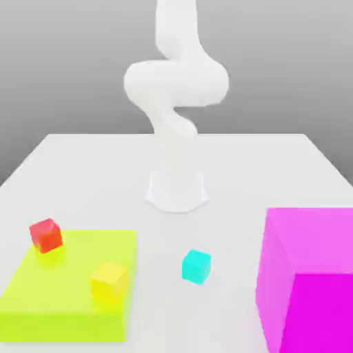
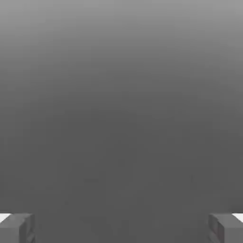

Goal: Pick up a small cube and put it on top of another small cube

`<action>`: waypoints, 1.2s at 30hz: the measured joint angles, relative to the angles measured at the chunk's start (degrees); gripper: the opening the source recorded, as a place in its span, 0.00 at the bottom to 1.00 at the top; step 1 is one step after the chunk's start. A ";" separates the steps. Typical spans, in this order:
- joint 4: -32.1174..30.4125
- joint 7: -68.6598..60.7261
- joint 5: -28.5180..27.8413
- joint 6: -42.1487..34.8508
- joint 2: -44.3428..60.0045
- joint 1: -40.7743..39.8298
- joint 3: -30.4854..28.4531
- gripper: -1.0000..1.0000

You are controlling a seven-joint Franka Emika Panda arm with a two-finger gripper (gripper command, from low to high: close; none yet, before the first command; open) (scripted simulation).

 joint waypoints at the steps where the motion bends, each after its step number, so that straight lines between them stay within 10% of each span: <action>1: -1.82 -2.15 -0.40 1.57 1.77 0.79 -0.38 0.50; 19: -34.85 -46.15 -3.09 31.37 36.48 14.62 -9.16 0.50; 28: -33.09 -55.63 7.60 46.61 55.15 8.04 0.77 0.50; 29: -32.88 -55.64 7.52 47.52 56.26 7.28 1.47 0.00; 36: -32.92 -55.52 7.38 47.26 56.06 7.17 1.56 0.00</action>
